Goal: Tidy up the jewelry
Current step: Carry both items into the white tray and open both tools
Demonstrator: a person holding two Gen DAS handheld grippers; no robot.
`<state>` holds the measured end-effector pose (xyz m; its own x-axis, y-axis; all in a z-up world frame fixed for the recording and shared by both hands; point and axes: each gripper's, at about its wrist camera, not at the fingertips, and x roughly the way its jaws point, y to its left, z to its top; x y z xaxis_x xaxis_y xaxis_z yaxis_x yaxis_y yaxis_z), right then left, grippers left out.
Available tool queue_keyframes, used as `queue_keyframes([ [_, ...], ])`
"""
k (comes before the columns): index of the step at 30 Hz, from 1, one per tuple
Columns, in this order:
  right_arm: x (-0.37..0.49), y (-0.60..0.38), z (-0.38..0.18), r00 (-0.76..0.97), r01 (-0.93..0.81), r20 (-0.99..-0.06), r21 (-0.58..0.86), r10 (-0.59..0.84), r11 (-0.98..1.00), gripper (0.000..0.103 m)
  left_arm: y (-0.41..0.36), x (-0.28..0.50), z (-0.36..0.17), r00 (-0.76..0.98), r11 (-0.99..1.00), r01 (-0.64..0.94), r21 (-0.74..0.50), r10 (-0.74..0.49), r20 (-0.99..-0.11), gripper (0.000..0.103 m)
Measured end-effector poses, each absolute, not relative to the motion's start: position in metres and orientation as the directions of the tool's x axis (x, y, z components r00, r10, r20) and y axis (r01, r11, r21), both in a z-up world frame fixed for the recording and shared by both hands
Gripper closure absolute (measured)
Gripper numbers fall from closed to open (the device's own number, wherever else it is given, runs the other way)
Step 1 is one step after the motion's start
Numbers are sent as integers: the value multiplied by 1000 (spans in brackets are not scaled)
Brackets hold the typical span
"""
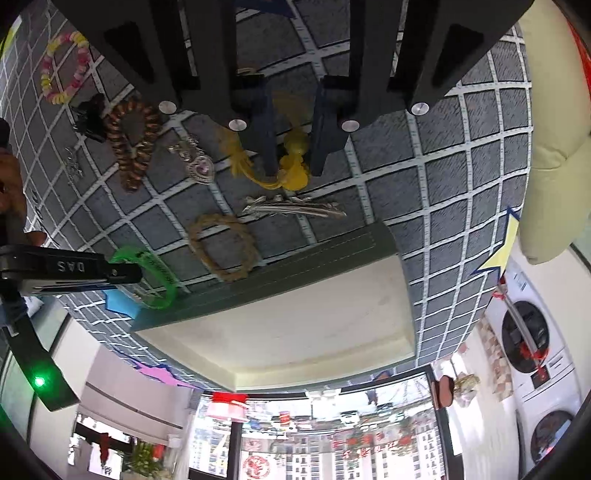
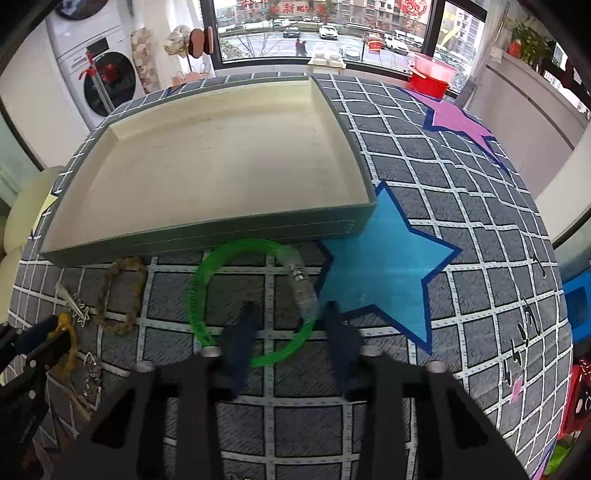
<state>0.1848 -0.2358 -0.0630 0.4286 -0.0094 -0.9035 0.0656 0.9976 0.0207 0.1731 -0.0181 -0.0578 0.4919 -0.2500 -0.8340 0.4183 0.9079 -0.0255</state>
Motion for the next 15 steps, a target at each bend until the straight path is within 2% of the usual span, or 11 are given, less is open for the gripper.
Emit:
queue_keyframes([
  [1,184,-236,-63,427,66,-904,27,-3,997,91,-17,172,-57,488,908,419,-35,-257,-834,72],
  [7,169,-236,-57,431,35,-901,78,56,996,91,-6,165,-47,486,912,400,-92,-297,-822,72],
  [15,165,-248,-26,469,36,-873,166,130,985,91,2,167,-5,534,907,398,-133,-348,-770,72],
])
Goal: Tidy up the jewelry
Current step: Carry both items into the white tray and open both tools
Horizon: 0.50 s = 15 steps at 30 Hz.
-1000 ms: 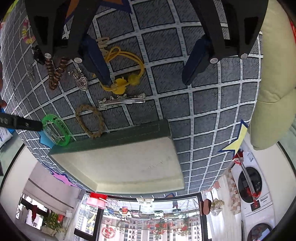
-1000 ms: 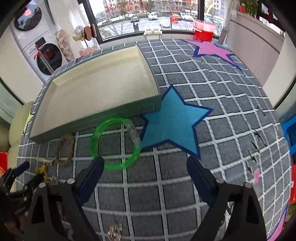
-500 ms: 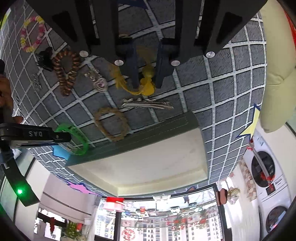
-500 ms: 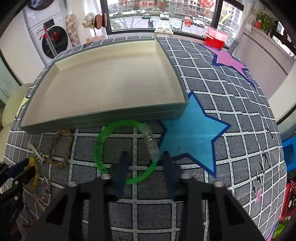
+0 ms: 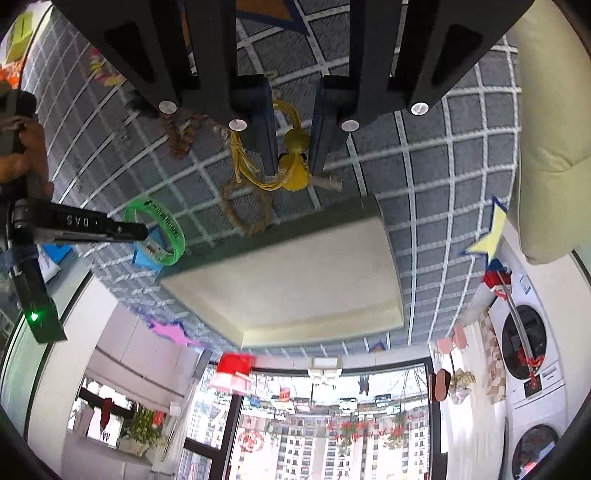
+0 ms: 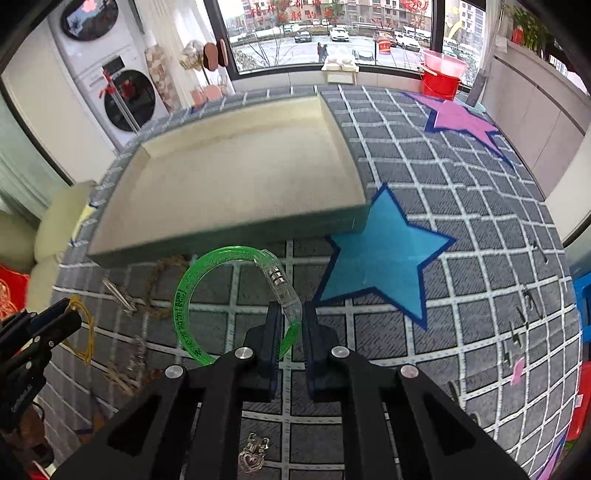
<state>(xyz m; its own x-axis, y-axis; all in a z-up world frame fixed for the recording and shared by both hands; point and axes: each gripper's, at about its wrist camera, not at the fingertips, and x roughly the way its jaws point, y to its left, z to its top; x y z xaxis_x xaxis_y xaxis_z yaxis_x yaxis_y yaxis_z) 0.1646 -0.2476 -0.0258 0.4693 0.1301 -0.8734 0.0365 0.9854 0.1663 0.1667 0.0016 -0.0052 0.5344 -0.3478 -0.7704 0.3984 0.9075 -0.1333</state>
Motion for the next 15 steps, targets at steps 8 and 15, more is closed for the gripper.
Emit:
queue_keyframes([
  [8,200,-248,5,503,20,-852,179,145,984,91,3,210,27,591,929,337,-156,-338,-732,72],
  [15,254,-250,9,498,31,-849,224,180,974,91,-8,267,34,621,944,294,-148,-306,-721,71],
])
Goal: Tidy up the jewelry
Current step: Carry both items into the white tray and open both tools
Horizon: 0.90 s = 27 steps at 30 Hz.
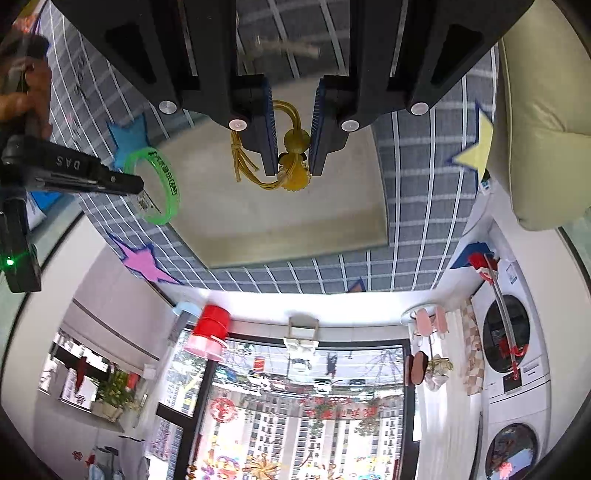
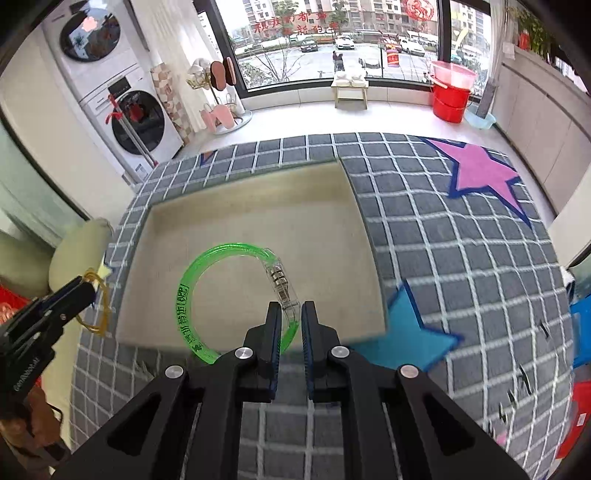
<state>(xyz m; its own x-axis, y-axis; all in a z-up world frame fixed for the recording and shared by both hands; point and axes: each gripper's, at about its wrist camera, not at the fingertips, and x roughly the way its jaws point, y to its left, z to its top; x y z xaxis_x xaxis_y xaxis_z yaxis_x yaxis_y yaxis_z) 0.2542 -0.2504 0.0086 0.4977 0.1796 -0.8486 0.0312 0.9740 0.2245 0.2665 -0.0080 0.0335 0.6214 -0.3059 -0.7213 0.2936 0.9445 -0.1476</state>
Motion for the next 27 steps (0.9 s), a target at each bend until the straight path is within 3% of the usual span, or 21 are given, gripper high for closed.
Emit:
queue_keyframes([
  [13,329,-255,-38,461,119,-875,226,147,967,91,-28,360,-32,560,978,191,-88,-182,-809,71],
  [27,345,-231,-62,433,70,-901,44,10,997,89,-46,368,-59,542,982,185,43,-65,-838,71],
])
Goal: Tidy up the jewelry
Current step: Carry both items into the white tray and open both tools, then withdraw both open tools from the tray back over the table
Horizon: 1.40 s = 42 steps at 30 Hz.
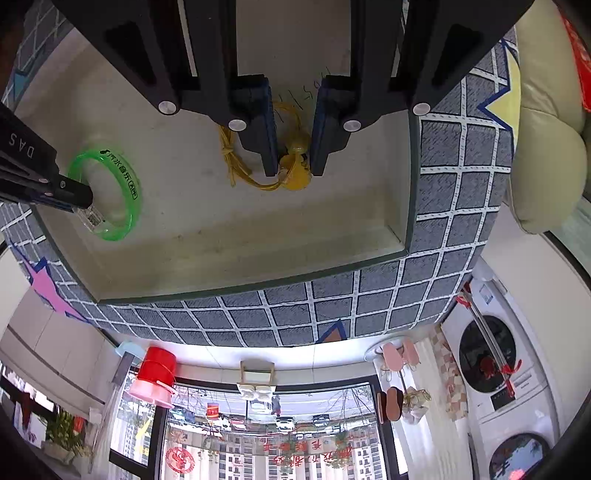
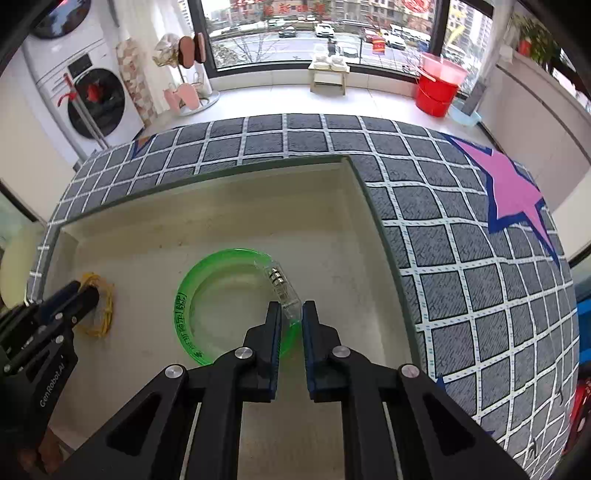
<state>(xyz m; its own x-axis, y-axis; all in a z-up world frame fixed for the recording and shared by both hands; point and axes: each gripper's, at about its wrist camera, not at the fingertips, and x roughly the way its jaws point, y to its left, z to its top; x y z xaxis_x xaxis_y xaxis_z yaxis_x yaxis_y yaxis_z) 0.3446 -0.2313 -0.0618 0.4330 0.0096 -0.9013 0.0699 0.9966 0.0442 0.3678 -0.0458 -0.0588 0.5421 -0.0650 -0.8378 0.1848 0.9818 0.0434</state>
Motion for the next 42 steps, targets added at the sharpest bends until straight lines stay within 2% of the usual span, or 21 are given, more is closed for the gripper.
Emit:
queue_keyframes([
  [1,344,-230,-61,434,67,-901,42,9,997,87,-47,367,-59,545,981,188,55,-58,-837,71],
  [2,343,-230,-61,433,64,-901,48,16,997,77,-48,366,-59,549,980,189,67,-49,-835,71],
  [3,343,-231,-61,430,61,-902,65,33,996,56,-49,366,-58,551,979,190,74,-44,-834,71],
  [4,342,-232,-61,428,59,-902,89,55,994,46,-50,365,-58,552,978,191,79,-40,-833,71],
  [5,341,-232,-60,433,61,-899,102,66,993,41,-50,365,-58,552,978,191,80,-40,-833,71],
  [15,306,-249,-21,535,87,-832,226,145,970,40,-50,362,-56,549,977,209,43,-80,-832,70],
  [23,278,-260,-12,550,94,-811,294,197,951,40,-52,361,-53,565,974,221,47,-89,-821,70],
  [28,259,-263,-9,554,97,-798,344,237,934,34,-47,357,-45,579,976,215,23,-109,-808,69],
  [29,256,-263,-9,555,95,-796,349,241,932,32,-45,357,-43,582,977,213,20,-111,-805,59],
  [30,252,-263,-8,556,94,-795,351,243,932,29,-43,356,-40,588,978,207,18,-110,-801,6],
  [31,248,-263,-7,558,94,-792,356,247,930,27,-42,352,-36,608,981,190,25,-98,-788,0],
  [32,245,-263,-7,561,93,-789,361,251,928,23,-40,347,-30,646,983,177,41,-85,-759,0],
  [35,235,-266,-3,575,96,-778,373,255,923,22,-43,339,-25,662,978,201,52,-97,-743,0],
  [37,227,-266,-1,588,94,-765,386,262,918,15,-42,333,-21,675,978,199,56,-96,-732,0],
  [39,217,-266,4,614,85,-745,391,261,916,0,-39,324,-15,691,978,199,60,-97,-716,0],
  [42,199,-266,13,675,63,-693,395,252,917,0,-33,307,-4,709,977,204,59,-106,-697,0],
])
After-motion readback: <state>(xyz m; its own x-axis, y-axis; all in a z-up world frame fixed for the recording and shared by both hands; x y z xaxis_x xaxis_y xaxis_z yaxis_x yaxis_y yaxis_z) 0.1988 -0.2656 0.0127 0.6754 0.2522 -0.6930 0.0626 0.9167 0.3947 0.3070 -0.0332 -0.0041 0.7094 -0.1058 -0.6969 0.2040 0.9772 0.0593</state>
